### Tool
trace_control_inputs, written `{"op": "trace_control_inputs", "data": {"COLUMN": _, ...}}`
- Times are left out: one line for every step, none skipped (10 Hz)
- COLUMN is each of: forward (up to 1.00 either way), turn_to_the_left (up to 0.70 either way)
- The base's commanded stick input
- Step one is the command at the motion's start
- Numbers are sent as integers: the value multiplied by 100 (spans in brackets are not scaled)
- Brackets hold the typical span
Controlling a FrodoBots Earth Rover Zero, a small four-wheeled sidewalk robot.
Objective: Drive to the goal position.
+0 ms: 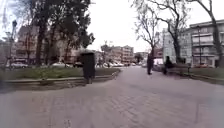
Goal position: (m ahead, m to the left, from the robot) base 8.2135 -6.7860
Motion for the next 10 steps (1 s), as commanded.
{"op": "trace_control_inputs", "data": {"forward": 70, "turn_to_the_left": 0}}
{"op": "trace_control_inputs", "data": {"forward": 70, "turn_to_the_left": 0}}
{"op": "trace_control_inputs", "data": {"forward": 70, "turn_to_the_left": 0}}
{"op": "trace_control_inputs", "data": {"forward": 70, "turn_to_the_left": 0}}
{"op": "trace_control_inputs", "data": {"forward": 70, "turn_to_the_left": 0}}
{"op": "trace_control_inputs", "data": {"forward": 70, "turn_to_the_left": -13}}
{"op": "trace_control_inputs", "data": {"forward": 70, "turn_to_the_left": -27}}
{"op": "trace_control_inputs", "data": {"forward": 70, "turn_to_the_left": -27}}
{"op": "trace_control_inputs", "data": {"forward": 70, "turn_to_the_left": -25}}
{"op": "trace_control_inputs", "data": {"forward": 70, "turn_to_the_left": 0}}
